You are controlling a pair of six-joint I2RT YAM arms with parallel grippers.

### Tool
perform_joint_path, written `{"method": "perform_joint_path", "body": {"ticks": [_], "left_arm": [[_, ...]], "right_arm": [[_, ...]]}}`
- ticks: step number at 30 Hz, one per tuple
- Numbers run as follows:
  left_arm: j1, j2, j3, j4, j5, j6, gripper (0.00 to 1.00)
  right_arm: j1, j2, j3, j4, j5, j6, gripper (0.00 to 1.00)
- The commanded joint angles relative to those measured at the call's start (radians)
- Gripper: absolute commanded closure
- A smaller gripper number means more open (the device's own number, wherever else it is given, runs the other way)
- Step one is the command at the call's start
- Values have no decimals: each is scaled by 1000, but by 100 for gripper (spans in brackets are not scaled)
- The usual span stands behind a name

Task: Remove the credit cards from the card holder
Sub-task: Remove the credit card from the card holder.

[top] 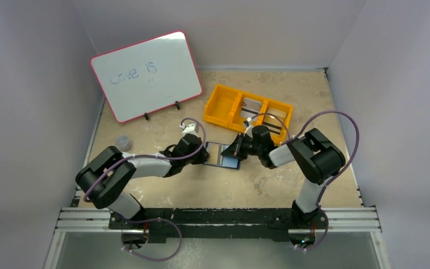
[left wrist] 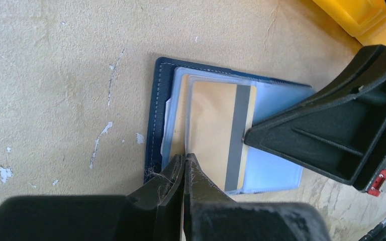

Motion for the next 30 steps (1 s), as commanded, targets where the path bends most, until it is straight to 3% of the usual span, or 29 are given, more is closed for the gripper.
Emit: {"method": "perform_joint_path", "body": {"ticks": [1, 17, 22, 26, 27, 30], "left_arm": [[7, 19, -50, -156, -80, 21, 100], [9, -5, -47, -129, -45, 21, 100], [9, 14, -54, -61, 32, 47, 100], [8, 36, -46, -67, 64, 58, 100], [7, 35, -47, -66, 67, 58, 100], [7, 32, -49, -70, 70, 57, 100]], "right_arm": [[-6, -75, -31, -34, 24, 7, 100], [-17, -120, -90, -63, 51, 2, 100], [-16, -46, -102, 99, -18, 69, 100], [-16, 14, -119, 223, -14, 148, 90], [-17, 12, -123, 223, 3, 154, 83], [-16, -20, -101, 144, 58, 121, 78]]}}
